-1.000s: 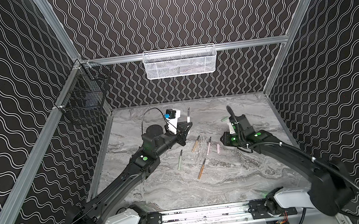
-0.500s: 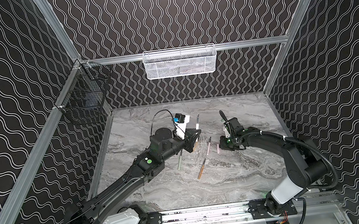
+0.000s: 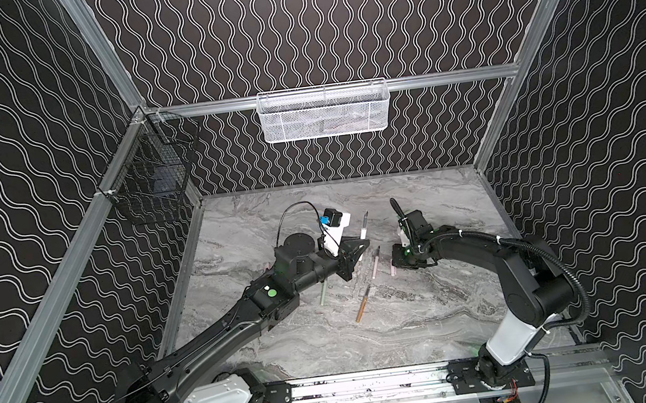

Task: Insert the pens into the pen caps
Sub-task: 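Lower the open right gripper over the pink cap and close on it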

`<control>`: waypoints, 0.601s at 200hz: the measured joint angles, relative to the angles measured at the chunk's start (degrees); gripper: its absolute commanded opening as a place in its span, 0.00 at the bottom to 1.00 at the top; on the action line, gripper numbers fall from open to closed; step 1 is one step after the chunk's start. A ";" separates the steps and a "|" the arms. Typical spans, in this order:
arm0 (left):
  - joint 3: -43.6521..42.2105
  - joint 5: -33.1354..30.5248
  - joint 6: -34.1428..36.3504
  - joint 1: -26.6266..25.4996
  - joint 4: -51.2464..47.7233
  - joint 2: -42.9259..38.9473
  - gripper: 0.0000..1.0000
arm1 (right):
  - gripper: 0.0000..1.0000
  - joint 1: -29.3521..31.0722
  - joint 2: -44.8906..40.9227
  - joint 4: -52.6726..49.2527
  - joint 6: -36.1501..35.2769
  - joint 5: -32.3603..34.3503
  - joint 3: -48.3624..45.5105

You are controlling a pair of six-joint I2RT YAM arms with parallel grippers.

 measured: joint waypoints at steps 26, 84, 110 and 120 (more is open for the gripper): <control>0.00 0.00 0.02 -0.07 0.00 -0.20 0.00 | 0.25 -0.11 0.37 0.09 0.00 0.63 0.00; 0.00 0.00 0.07 -0.61 -0.02 -0.28 0.00 | 0.25 -0.17 1.09 0.57 0.00 1.11 0.00; 0.00 0.02 0.07 -0.68 -0.02 -0.28 0.00 | 0.25 -0.17 1.11 1.33 0.00 1.07 0.00; 0.02 0.02 0.07 -0.68 -0.02 -0.26 0.00 | 0.25 -0.17 1.27 1.60 0.00 1.07 0.00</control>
